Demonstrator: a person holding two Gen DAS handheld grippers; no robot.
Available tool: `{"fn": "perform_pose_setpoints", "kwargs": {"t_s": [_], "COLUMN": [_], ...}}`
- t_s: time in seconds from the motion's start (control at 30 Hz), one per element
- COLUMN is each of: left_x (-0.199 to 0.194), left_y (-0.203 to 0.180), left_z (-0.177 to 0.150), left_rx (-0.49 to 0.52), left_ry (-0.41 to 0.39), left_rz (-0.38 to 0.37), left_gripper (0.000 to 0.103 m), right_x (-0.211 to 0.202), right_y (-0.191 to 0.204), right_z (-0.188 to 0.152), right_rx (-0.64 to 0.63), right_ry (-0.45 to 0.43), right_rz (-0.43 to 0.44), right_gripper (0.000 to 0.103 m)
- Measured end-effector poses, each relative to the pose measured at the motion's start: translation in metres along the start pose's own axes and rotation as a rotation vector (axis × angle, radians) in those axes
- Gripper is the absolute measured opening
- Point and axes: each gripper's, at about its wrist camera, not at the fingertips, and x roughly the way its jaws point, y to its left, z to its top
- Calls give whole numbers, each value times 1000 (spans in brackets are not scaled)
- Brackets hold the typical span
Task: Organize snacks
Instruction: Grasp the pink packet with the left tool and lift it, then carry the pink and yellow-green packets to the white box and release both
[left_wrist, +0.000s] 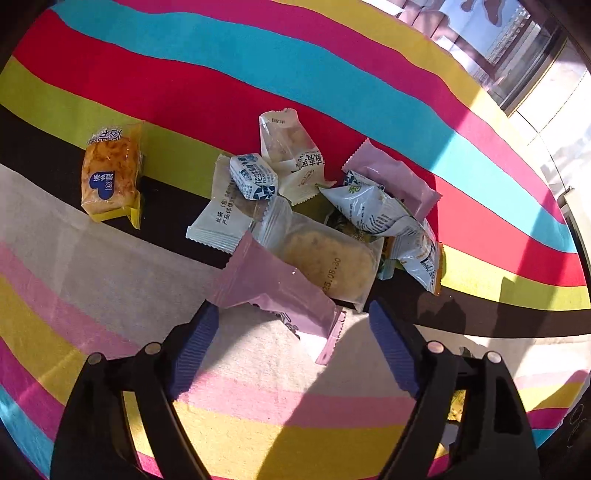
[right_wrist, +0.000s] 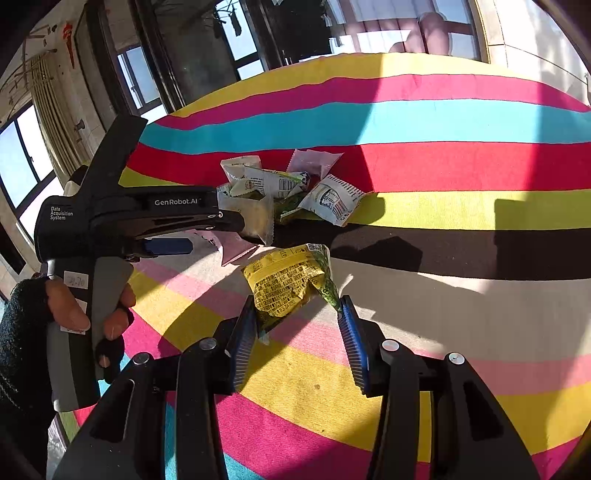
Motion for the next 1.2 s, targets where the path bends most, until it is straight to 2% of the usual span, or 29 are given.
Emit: {"fn": "perform_pose_setpoints", "kwargs": {"t_s": [0.03, 0.07, 0.1, 0.13, 0.23, 0.27, 0.3, 0.43, 0.6, 0.97, 1.2], "left_x": [1, 5, 4, 6, 0, -3, -7, -35, -71, -119, -136], "left_y": [2, 1, -4, -8, -9, -7, -5, 7, 30, 78, 113], "left_z": [2, 3, 3, 1, -8, -12, -16, -35, -62, -103, -130], "left_rx": [5, 27, 63, 94, 101, 100, 98, 129, 175, 159, 129], "left_ry": [-6, 8, -5, -7, -12, -16, -28, -102, -172, -239, -261], "left_rz": [5, -3, 26, 57, 28, 11, -2, -38, -96, -156, -193], "left_gripper": [86, 80, 62, 60, 48, 41, 27, 23, 23, 23, 23], "right_x": [0, 0, -1, 0, 0, -1, -1, -3, -7, -2, -3], "right_y": [0, -1, -1, -1, -1, 0, 0, 0, 2, -3, 13], "right_z": [0, 0, 0, 0, 0, 0, 0, -1, -1, 1, -7], "right_rx": [1, 2, 4, 5, 5, 4, 4, 2, -6, 20, 64], "right_ry": [-1, -1, -1, 1, 3, 2, 0, -12, -32, 5, 56], "right_rz": [0, 1, 1, 2, 2, 2, 2, 1, -1, 32, 102], "right_gripper": [46, 46, 46, 47, 47, 47, 47, 47, 44, 44, 44]}}
